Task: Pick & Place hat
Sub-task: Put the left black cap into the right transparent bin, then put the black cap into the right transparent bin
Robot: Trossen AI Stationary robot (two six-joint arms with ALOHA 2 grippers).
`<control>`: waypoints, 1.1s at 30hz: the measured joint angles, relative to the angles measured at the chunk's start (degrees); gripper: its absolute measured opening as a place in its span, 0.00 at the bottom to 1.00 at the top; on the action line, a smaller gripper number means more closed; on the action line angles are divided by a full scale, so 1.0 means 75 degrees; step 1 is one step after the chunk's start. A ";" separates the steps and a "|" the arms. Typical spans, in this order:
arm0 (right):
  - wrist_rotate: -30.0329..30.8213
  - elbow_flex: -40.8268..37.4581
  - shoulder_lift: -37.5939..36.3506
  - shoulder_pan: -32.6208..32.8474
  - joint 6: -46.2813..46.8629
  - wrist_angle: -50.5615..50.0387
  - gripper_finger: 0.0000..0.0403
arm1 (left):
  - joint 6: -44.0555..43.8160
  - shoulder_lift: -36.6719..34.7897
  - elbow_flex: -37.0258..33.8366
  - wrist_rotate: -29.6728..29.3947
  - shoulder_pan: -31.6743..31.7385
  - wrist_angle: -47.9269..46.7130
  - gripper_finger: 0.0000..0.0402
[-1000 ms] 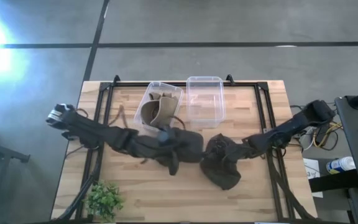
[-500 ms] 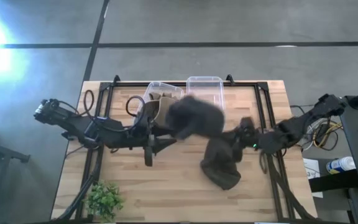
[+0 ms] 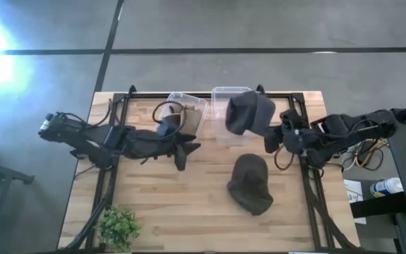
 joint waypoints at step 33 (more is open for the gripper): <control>-0.2867 -0.0431 0.0728 -0.1865 -0.2006 0.0314 0.49 | -0.1135 0.0389 -0.1319 0.1358 0.0288 -0.0323 0.45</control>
